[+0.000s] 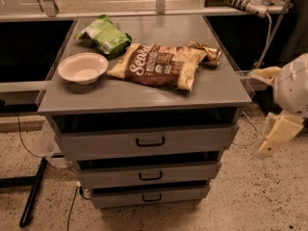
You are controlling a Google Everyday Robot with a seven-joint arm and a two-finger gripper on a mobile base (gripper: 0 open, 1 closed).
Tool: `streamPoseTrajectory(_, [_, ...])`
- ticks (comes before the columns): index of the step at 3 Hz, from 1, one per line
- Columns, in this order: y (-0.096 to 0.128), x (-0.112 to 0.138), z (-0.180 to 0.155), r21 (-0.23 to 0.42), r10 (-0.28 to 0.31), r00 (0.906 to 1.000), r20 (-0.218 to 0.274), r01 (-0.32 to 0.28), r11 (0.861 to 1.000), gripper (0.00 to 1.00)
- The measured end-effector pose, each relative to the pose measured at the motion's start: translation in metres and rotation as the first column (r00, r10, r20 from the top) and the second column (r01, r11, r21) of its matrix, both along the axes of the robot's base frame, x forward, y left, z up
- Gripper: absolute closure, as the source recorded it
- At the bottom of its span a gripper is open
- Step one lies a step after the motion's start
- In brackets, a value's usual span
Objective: Open top drawer
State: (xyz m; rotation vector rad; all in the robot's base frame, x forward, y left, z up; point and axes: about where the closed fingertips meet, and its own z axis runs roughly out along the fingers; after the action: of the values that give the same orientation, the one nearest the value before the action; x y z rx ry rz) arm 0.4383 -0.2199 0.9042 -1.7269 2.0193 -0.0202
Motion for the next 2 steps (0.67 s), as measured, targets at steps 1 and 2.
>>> streamPoseTrajectory(1, [-0.0041,0.0089,-0.0396,0.148,0.047,0.9981,0.041,-0.052,0.988,0.00])
streamPoseTrajectory(2, [0.0006,0.0089,-0.0415,0.171,0.101,0.9924,0.070,-0.112,0.979,0.00])
